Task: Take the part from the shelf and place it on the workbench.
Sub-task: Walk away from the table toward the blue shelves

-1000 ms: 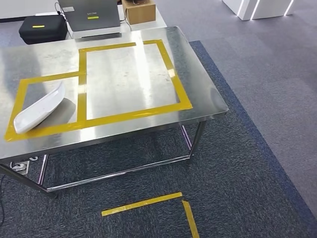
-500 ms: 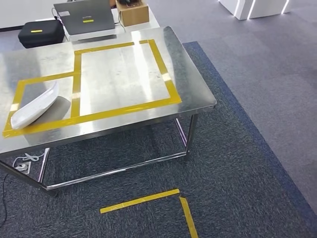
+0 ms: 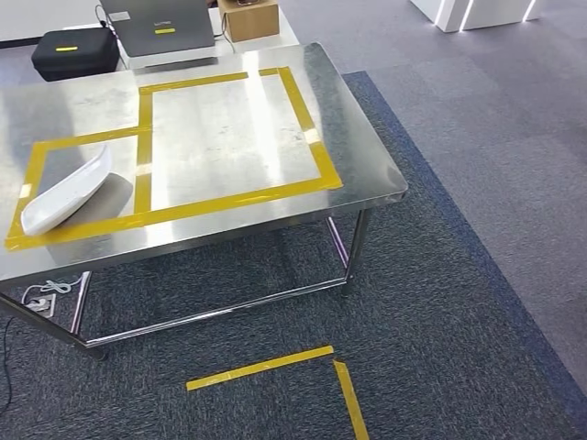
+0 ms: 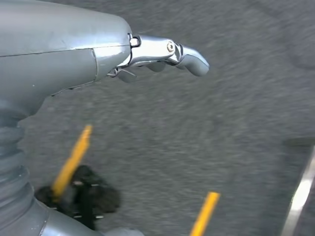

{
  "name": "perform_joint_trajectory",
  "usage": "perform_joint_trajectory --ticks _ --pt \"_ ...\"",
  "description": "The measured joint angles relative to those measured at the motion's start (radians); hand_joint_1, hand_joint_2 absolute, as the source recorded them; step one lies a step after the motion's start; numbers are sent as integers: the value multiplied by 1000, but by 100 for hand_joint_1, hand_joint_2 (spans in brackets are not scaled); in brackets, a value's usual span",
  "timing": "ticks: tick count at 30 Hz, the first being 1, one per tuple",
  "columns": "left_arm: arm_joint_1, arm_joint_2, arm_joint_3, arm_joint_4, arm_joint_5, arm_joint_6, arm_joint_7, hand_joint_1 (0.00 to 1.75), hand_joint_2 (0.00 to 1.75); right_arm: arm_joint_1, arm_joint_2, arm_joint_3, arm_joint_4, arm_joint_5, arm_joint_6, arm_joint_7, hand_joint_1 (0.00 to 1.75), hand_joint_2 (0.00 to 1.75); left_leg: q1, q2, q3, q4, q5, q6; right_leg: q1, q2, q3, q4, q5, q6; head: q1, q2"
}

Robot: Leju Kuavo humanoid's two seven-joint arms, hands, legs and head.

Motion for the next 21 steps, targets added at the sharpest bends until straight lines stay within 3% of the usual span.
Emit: perform_joint_trajectory --ticks 1,3,5,21 --pt "1 0 -6 18 -4 -17 18 0 87 0 -2 0 0 0 -3 0 0 175 -1 0 0 0 0 0 -1 0 0 0 0 1 0 0" --pt "4 -1 -19 48 5 -39 45 0 0 -1 -4 0 0 0 -5 -9 0 87 -2 0 0 0 0 0 -2 0 0 0 1 2 0 0" --pt "5 -1 -33 69 42 -24 49 0 0 -2 -6 -1 0 -1 2 -30 0 0 -2 0 0 1 0 0 -2 0 0 0 2 3 0 0" --pt "9 -1 -92 115 45 -18 50 0 0 -5 -18 -26 0 -1 -2 -70 0 0 -3 0 -1 3 1 1 -3 0 0 0 3 6 0 0"
